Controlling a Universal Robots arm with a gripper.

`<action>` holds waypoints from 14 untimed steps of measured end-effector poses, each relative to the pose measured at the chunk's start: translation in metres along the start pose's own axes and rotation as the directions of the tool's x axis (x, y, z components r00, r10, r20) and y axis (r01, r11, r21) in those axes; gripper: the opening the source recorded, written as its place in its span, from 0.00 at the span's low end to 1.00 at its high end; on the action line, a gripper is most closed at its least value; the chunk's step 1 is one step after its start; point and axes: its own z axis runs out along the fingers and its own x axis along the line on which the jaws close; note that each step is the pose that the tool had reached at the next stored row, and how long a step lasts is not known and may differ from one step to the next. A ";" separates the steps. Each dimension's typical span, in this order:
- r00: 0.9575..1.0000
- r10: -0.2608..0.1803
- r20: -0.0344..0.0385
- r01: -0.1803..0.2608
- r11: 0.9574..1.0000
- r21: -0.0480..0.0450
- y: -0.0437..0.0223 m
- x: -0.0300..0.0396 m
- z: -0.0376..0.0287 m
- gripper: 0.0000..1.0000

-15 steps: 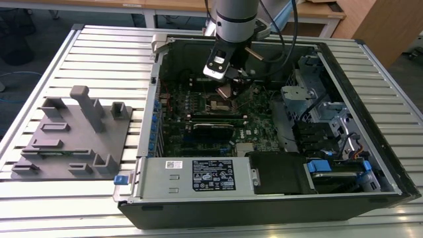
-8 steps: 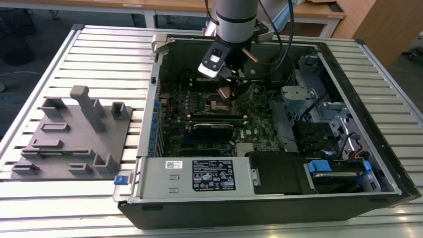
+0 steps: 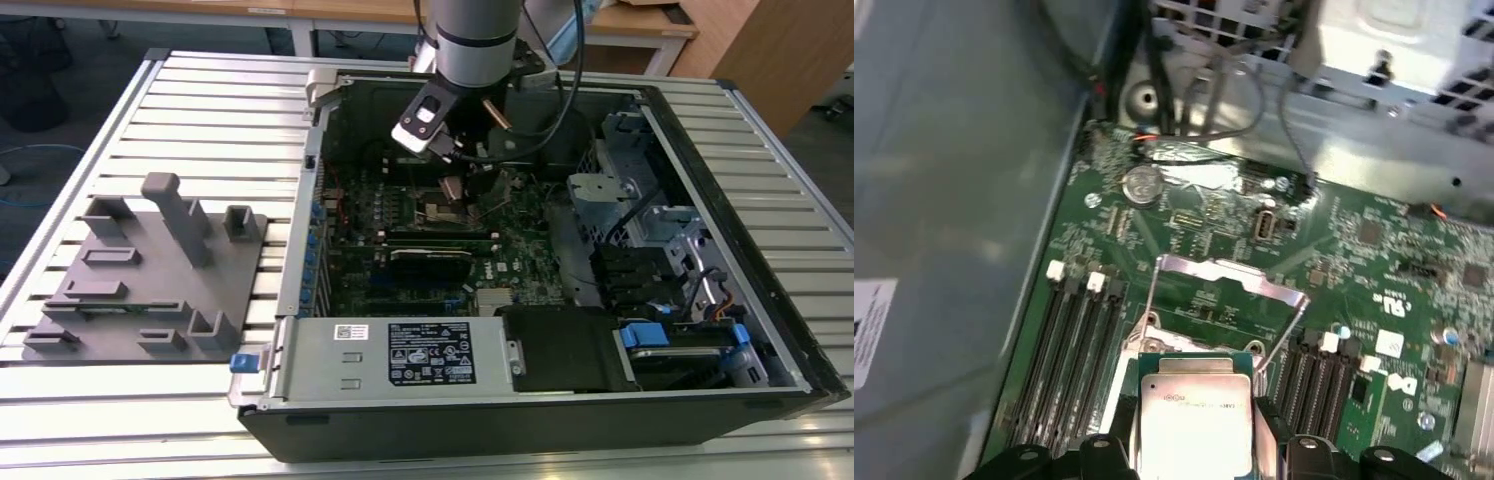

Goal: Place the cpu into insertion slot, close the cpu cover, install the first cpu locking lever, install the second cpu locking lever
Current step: 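Place the cpu into insertion slot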

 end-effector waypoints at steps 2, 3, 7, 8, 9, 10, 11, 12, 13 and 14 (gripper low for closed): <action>0.999 0.033 0.003 -0.033 0.999 0.000 0.0000 0.0000 0.0004 0.54; 0.999 0.049 0.004 -0.049 0.999 0.000 0.0000 0.0000 0.0005 0.54; 0.995 0.099 0.009 -0.099 0.995 -0.001 -0.0001 0.0000 0.0010 0.54; 0.994 0.110 0.010 -0.110 0.994 -0.001 -0.0001 0.0000 0.0011 0.54; 0.993 0.120 0.011 -0.120 0.993 -0.001 -0.0001 0.0000 0.0012 0.54; 0.991 0.132 0.012 -0.132 0.991 -0.001 -0.0001 0.0000 0.0013 0.54; 0.990 0.143 0.013 -0.143 0.990 -0.001 -0.0001 0.0000 0.0014 0.54; 0.988 0.153 0.014 -0.153 0.988 -0.002 -0.0001 0.0000 0.0015 0.54; 0.986 0.164 0.015 -0.164 0.987 -0.002 -0.0002 0.0000 0.0016 0.54; 0.985 0.174 0.016 -0.174 0.985 -0.002 -0.0002 0.0000 0.0017 0.54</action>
